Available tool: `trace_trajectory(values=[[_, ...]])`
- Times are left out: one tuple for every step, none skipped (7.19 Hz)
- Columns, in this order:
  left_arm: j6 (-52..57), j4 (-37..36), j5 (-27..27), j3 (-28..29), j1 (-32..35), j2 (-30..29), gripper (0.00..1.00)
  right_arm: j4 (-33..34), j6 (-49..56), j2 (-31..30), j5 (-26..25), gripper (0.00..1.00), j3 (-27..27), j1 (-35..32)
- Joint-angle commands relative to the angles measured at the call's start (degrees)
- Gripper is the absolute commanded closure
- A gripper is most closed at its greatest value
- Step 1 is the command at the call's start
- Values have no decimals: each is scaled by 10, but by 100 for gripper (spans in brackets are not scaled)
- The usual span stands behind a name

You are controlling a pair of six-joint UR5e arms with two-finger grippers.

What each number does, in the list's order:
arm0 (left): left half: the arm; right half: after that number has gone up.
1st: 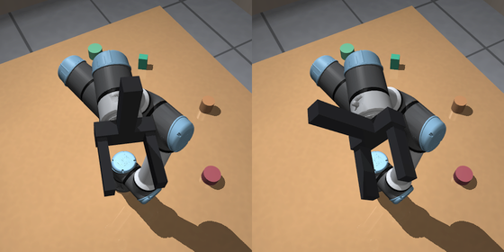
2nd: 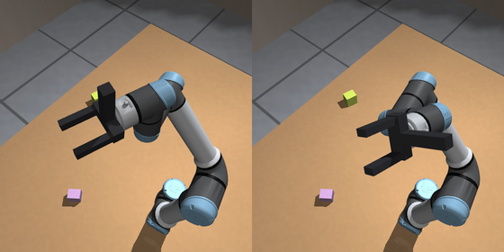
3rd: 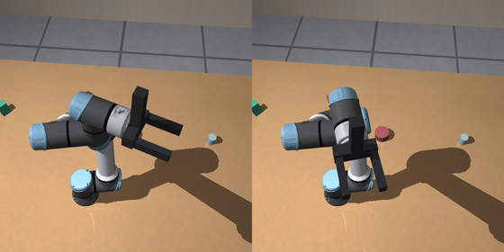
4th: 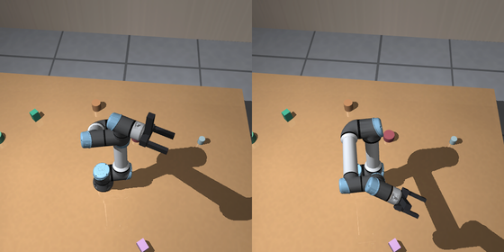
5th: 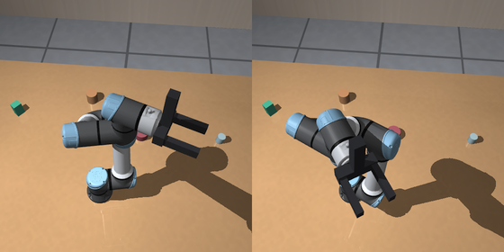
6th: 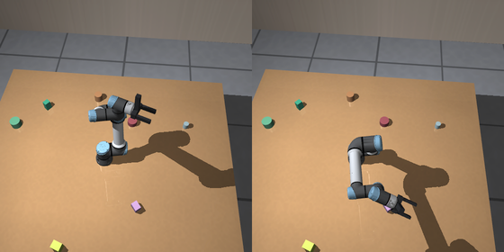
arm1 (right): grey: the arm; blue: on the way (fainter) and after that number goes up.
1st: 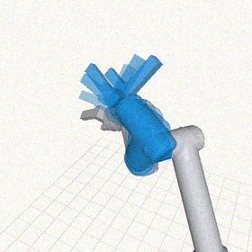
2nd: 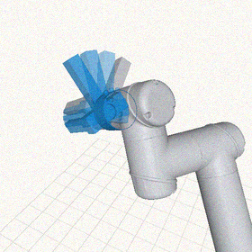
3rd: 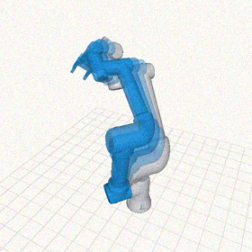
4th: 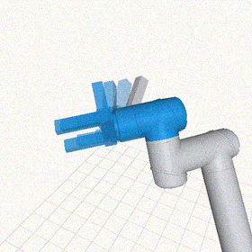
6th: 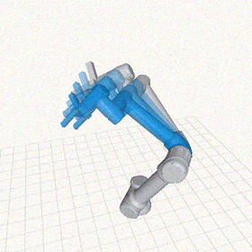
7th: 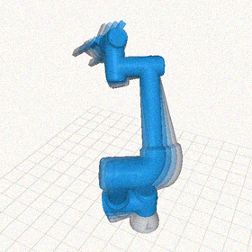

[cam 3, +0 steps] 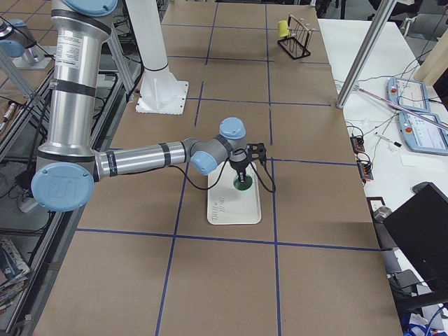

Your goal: Left arm grabs green cup and hands to right arm on tray

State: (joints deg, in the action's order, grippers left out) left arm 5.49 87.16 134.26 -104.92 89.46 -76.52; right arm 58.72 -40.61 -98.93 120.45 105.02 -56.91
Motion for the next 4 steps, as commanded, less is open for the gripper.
trace_trajectory(values=[[-1,0,21,0,0,0,0,2,-8,1,-5,1,-3,31],[-1,1,21,0,1,1,0,1,-7,-3,-5,0,-3,31],[-1,1,21,0,1,1,0,2,-7,-1,-2,0,-2,31],[-2,0,21,0,1,0,0,4,-6,2,2,0,2,30]])
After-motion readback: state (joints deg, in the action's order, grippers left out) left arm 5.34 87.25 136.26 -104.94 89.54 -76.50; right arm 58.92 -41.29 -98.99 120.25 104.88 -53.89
